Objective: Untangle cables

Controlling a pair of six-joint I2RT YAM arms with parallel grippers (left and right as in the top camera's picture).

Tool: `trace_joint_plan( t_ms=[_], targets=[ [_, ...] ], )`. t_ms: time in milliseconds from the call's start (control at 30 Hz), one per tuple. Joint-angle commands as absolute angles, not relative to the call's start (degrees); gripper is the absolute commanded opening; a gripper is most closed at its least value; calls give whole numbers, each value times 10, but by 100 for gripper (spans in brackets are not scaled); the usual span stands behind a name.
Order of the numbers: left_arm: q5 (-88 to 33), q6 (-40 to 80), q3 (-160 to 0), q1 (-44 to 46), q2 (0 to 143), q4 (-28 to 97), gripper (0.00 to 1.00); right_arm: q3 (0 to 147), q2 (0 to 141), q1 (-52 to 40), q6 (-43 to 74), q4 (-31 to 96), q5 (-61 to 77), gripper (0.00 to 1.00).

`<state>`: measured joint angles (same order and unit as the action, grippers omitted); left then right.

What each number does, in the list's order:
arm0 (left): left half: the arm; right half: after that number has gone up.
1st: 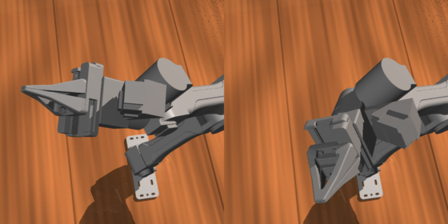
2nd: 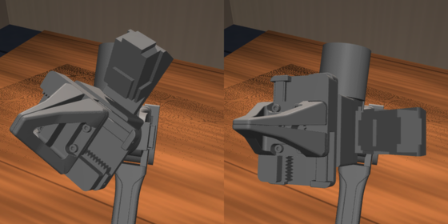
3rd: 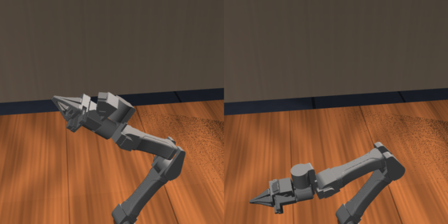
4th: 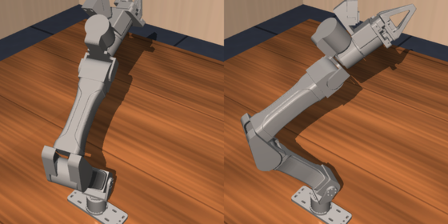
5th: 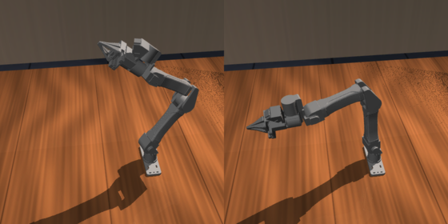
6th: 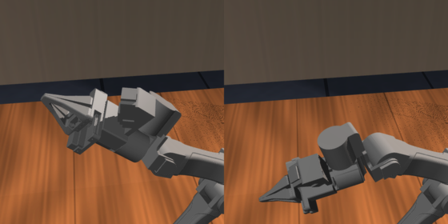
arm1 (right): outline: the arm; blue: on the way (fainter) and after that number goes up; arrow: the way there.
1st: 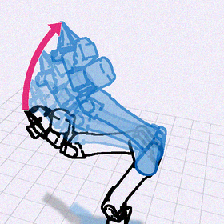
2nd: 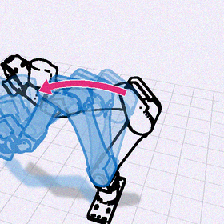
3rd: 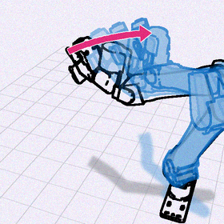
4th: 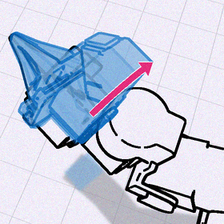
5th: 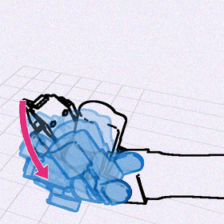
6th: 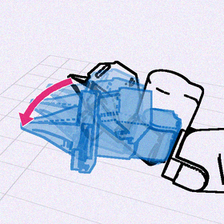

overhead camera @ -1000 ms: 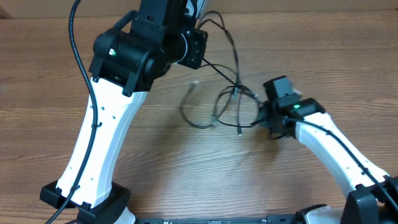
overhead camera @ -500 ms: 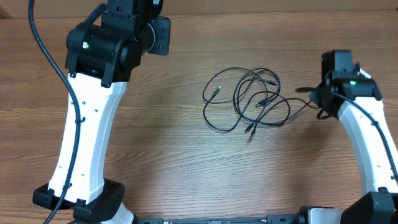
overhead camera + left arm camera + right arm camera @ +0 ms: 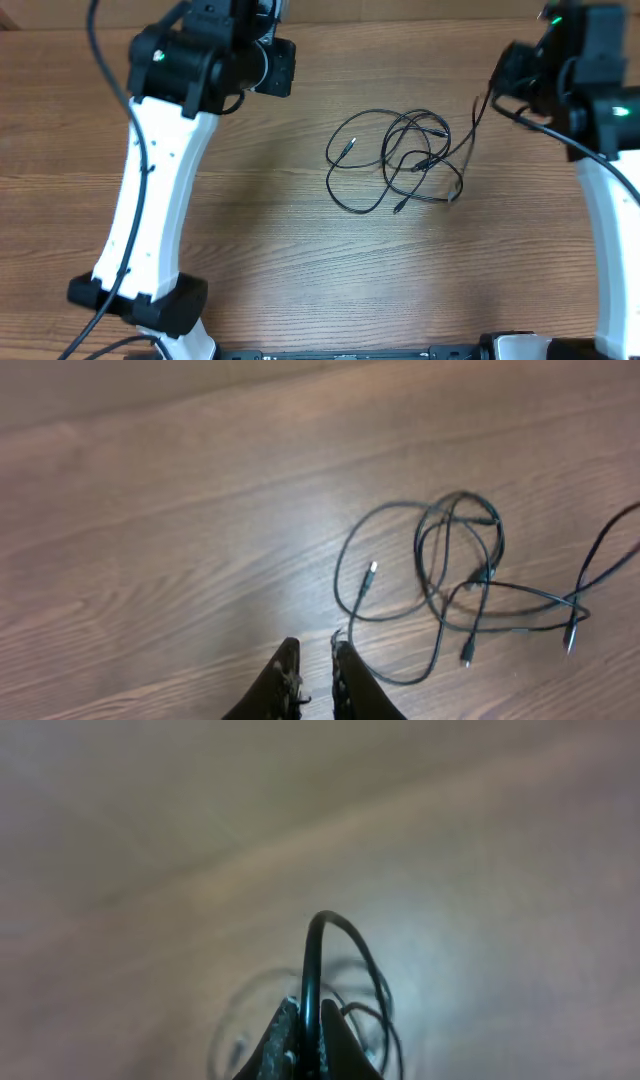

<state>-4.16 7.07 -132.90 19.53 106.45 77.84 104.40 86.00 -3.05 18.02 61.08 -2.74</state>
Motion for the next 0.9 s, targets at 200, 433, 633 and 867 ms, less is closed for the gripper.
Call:
trace_joint_plan(
  t_ms=[200, 433, 633, 867],
  targets=[
    [-63, 69, -1339, 210, 1101, 776, 13, 1255, 843, -28, 99, 573, 1, 4],
    [-72, 69, -1339, 216, 1104, 777, 13, 1372, 841, -28, 99, 513, -66, 3],
    [-72, 69, -1339, 216, 1104, 782, 13, 1383, 845, -28, 100, 529, -365, 4],
    [-72, 69, -1339, 216, 1104, 782, 13, 1383, 872, -10, 114, 642, -510, 4]
  ],
)
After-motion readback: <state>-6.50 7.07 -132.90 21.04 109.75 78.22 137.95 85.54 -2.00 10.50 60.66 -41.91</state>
